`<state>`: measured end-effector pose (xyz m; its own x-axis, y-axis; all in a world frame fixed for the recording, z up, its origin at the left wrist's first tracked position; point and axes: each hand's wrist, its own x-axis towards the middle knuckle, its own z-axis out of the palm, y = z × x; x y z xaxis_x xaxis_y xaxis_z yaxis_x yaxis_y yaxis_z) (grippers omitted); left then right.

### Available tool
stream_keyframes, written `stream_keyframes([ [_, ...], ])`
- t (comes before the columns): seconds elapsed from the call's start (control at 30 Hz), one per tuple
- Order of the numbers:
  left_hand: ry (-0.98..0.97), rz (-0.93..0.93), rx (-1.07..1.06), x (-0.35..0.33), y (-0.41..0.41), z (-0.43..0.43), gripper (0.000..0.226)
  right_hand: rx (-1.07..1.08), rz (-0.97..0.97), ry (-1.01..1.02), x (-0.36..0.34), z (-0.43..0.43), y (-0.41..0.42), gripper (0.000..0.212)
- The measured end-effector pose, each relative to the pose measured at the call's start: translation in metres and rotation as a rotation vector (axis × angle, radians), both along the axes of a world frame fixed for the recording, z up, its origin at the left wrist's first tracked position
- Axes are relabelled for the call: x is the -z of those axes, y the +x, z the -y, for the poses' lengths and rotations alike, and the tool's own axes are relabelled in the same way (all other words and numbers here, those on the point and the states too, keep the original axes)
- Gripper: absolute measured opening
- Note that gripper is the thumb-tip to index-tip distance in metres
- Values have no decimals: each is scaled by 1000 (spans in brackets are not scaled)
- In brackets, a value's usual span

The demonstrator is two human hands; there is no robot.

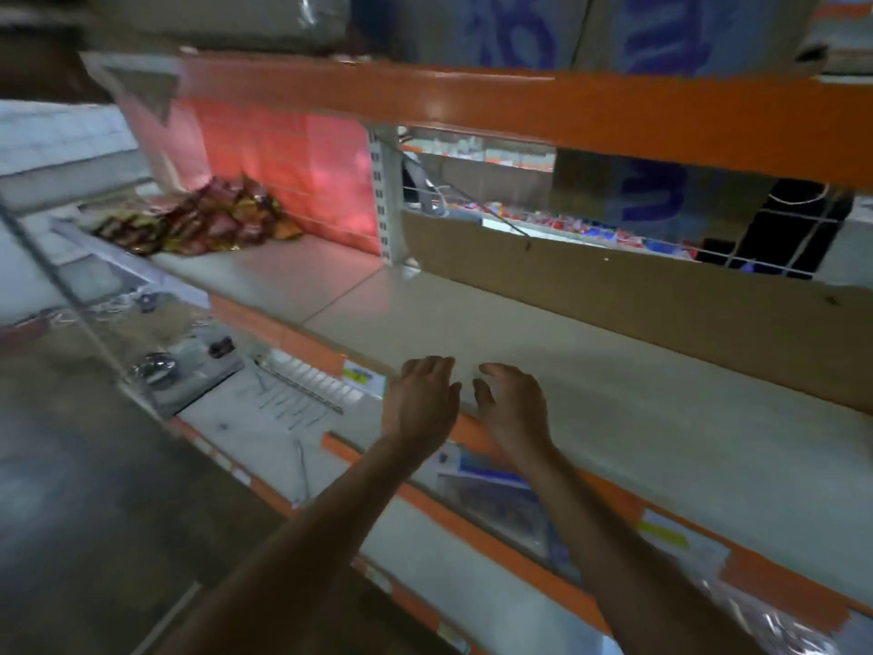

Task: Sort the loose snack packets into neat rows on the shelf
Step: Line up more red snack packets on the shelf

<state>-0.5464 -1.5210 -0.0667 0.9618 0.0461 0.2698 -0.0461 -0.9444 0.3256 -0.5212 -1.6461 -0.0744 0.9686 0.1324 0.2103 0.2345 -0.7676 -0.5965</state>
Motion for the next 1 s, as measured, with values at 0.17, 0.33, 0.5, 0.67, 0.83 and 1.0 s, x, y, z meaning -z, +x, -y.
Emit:
stream_keyframes([
  [0.17,-11,20,-152,-1,2,-98,38,-109,13,-15,1,-105,12,35],
  [0.33,-2,19,-258,2,17,-183,42,-196,-2,-20,2,-199,37,37],
  [0.5,8,2,-340,2,48,-271,44,-282,-11,23,0,-295,74,34],
  [0.67,12,-20,-400,-9,94,-353,43,-329,-48,106,-3,-381,128,33],
  [0.83,-8,-56,-433,-5,140,-414,50,-318,-67,121,-7,-439,181,34],
  [1.0,-31,-85,-420,-3,194,-465,54,-253,-94,91,-3,-483,230,35],
])
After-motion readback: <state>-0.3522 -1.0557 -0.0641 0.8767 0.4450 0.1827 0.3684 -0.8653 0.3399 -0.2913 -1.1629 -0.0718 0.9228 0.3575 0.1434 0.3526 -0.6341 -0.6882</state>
